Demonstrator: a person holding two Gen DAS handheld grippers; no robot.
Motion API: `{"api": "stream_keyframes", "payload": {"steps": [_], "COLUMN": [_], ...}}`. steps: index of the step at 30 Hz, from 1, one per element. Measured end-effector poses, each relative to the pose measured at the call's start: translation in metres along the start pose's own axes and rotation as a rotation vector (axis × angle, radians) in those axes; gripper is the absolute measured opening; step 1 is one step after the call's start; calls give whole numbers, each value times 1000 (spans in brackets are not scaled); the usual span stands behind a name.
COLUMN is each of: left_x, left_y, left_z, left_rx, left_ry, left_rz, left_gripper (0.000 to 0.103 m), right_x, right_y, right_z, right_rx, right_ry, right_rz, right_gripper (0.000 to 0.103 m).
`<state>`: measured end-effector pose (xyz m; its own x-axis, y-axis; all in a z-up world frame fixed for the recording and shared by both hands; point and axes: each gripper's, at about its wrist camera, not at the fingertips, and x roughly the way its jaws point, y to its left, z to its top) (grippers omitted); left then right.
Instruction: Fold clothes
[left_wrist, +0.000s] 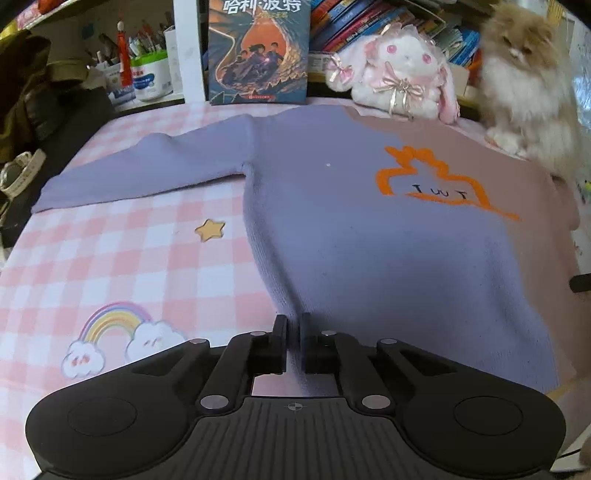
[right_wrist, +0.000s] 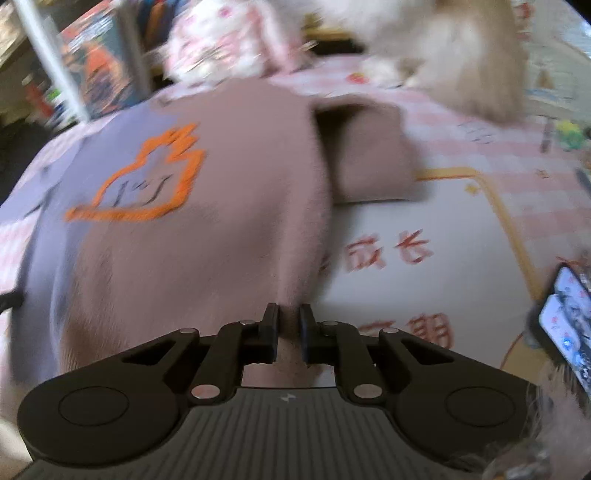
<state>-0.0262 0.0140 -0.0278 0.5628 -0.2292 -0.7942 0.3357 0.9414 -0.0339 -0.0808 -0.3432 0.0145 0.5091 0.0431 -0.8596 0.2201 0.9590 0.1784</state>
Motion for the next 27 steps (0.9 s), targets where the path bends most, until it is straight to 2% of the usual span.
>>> {"api": "stream_keyframes", "payload": {"steps": [2, 3, 4, 8, 12, 15, 18, 19, 20, 21, 24, 25, 27], "left_x": [-4, -6, -7, -8, -7, -7, -8, -8, -8, -8, -8, -9, -9], "left_y": [1, 1, 1, -2, -6, -8, -9, -9, -10, -11, -10, -10, -11], "left_z": [-3, -5, -6, -7, -6, -6, -6, -6, -6, -6, -5, -5, -5], "left_rx": [-5, -6, -13, -44, -55, -67, -79, -83, -86, -89, -90, -85, -72], "left_ry": [10, 13, 14, 12, 11, 11, 9, 9, 8, 8, 17, 22, 30], "left_rz": [21, 28, 34, 64, 93, 112, 130, 136, 141, 145, 142, 142, 145], "left_gripper": [5, 5, 5, 6, 6, 7, 7, 7, 7, 7, 7, 7, 7], "right_x": [-8, -16, -23, -42, -11, 29, 61, 65, 65, 64, 55, 50, 23], "right_y": [-8, -16, -25, -64, -90, -95, -89, -87, -86, -84, -82, -84, -100], "right_z": [4, 9, 16, 57, 114, 141, 146, 145, 143, 142, 140, 140, 142], "right_rx": [5, 17, 28, 56, 48, 21, -18, -23, -28, -40, -80, -79, -4], "right_ry": [23, 7, -12, -118, -136, -80, -14, -12, -25, -33, -54, -77, -204], "right_rz": [35, 43, 45, -4, -91, -127, -147, -135, -121, -109, -84, -85, -159], "right_gripper": [19, 27, 31, 32, 33, 35, 35, 35, 29, 16, 3, 3, 3]}}
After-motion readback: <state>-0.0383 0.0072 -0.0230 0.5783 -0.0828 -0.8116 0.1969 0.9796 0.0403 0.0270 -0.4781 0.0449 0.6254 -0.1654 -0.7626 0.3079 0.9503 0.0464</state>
